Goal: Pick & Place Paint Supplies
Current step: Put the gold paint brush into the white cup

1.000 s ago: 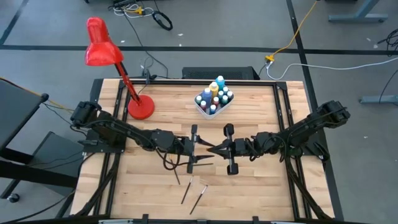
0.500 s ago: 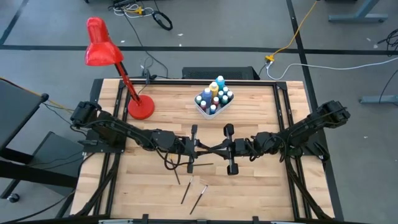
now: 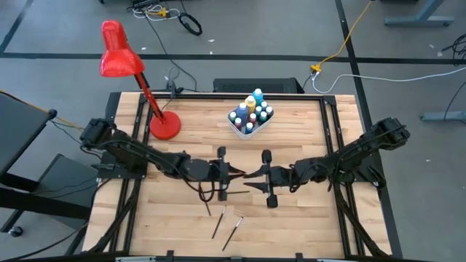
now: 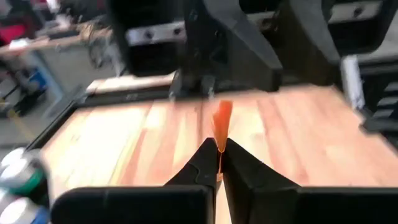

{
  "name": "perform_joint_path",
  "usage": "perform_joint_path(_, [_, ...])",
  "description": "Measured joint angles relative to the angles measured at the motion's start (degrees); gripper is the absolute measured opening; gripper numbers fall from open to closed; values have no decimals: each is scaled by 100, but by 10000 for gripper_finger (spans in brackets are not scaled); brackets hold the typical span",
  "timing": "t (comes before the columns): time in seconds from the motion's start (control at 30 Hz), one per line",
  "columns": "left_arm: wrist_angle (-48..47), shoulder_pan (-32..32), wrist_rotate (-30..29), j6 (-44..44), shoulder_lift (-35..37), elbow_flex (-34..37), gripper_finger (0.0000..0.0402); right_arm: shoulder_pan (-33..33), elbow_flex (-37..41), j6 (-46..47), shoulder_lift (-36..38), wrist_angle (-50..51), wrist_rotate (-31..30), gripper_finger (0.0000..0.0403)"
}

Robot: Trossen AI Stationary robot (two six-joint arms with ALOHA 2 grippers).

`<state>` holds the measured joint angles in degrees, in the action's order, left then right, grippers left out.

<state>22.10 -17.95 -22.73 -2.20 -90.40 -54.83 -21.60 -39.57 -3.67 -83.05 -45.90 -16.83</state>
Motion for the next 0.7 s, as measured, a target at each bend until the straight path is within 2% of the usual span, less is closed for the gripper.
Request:
perform_joint_path(0.23, [-1605, -426, -1068, 540, 811, 2, 18, -61, 0, 364, 0, 503, -59, 136])
perform_joint_path(0.47, [-3571, -973, -2142, 1215, 2076, 0, 18, -61, 0, 620, 0, 637, -26, 146])
perform_joint_path(0.6, [-4691, -1118, -2316, 1841, 2779, 4, 19, -61, 0, 622, 0, 632, -25, 146])
perform_joint_path(0.7, [-5052, -1176, -2481, 2045, 3280, 4, 13, -62, 0, 620, 0, 622, -23, 146])
